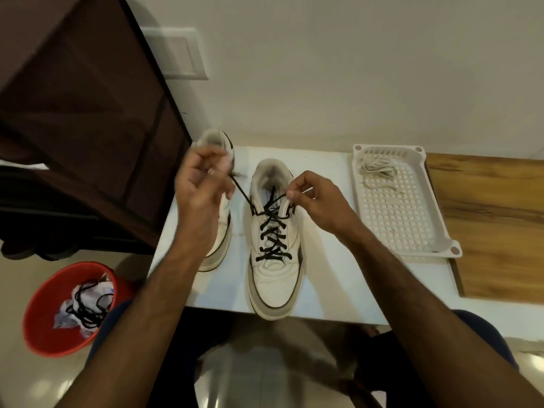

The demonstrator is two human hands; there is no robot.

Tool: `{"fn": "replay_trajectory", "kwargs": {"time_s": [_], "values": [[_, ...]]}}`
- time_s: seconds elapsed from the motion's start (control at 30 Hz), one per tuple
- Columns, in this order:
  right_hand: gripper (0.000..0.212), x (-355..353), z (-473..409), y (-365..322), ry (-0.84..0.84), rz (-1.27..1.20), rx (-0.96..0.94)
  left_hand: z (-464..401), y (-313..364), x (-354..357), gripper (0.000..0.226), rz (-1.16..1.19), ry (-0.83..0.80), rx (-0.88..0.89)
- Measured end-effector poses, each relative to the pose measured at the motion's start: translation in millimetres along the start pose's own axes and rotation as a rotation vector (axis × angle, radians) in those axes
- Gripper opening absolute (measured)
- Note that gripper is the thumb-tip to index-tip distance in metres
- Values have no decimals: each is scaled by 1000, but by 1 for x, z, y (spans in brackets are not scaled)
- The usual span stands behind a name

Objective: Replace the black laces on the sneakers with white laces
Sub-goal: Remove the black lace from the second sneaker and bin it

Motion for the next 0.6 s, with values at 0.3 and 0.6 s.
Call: {"fn": "replay_trajectory", "kwargs": {"time_s": [0.3,0.6], "values": [[20,-18,6,-23,15,-616,-127,-4,5,-33,8,-375,107,22],[14,-60,16,15,223,346,75,12,-44,-5,23,-998,-311,-98]]}}
Point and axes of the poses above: each hand's wrist, its own z-axis away from the middle knuckle, its own x-axis out of the palm, y = z × x, the point moved 4 cm from there along -z, towards the middle knuckle, and after that the axes turned 10 degrees about -y, right-handed, at the moved point
